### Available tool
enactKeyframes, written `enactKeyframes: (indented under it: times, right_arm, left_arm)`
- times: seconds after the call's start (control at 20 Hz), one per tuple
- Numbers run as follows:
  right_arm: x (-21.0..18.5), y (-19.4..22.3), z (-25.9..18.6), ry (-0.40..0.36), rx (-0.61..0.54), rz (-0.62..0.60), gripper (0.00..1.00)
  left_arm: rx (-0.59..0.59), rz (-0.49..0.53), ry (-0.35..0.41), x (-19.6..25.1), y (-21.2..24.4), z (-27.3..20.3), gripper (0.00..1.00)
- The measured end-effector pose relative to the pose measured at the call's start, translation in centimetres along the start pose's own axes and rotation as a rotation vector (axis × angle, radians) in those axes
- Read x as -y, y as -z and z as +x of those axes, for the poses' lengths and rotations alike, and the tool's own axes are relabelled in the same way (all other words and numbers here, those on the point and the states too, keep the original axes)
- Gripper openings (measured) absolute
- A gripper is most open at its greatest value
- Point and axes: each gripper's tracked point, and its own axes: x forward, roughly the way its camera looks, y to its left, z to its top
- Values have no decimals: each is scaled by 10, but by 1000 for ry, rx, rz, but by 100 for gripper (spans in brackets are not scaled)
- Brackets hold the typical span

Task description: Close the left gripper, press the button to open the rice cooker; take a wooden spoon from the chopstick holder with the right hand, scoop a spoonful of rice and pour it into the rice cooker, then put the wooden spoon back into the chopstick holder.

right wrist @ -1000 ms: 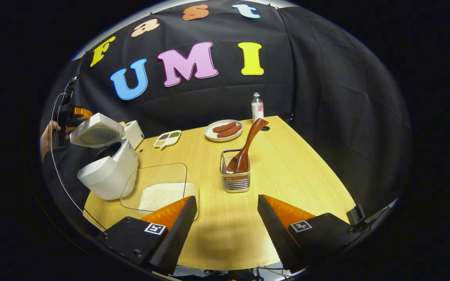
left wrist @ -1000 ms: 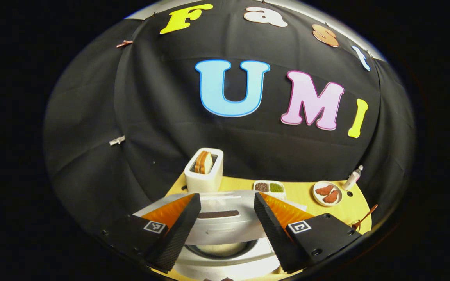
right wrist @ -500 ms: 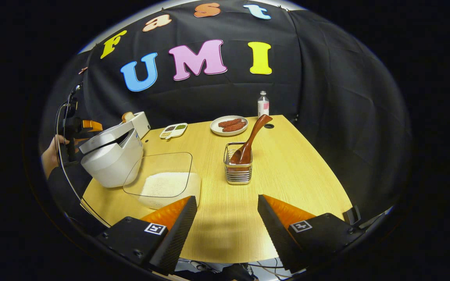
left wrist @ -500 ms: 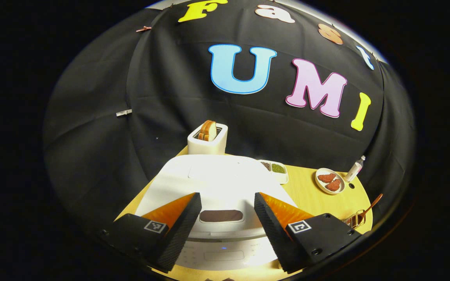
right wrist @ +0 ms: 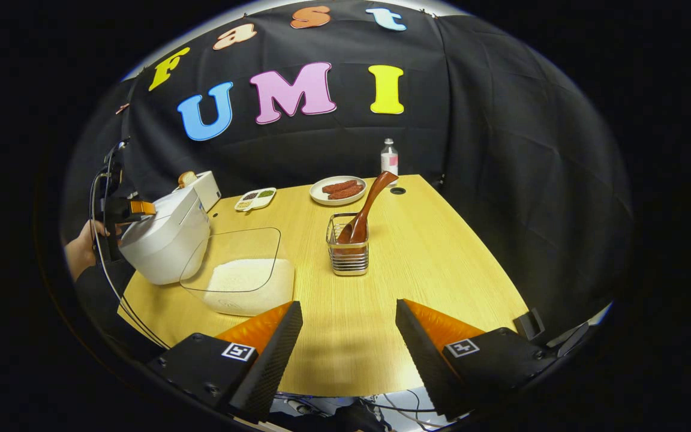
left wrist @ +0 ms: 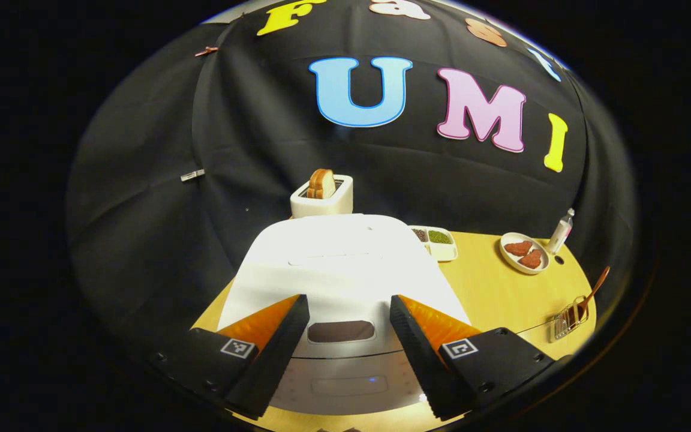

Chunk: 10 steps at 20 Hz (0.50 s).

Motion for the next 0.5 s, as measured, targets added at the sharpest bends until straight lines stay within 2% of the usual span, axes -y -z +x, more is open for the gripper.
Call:
enactKeyframes:
  times: [0.2,0.35,0.5]
  right_arm:
    - [7,0,-3,17,11,20,99]
    - [9,3,-1,28,1,32,99]
    - [8,-7,-4,40,29,3,99]
  left_arm:
    - [11,18,39,-3,4,5,99]
    - [32,17,39,-4,0,5,99]
    - [35,64,52,0,-6,-4,98]
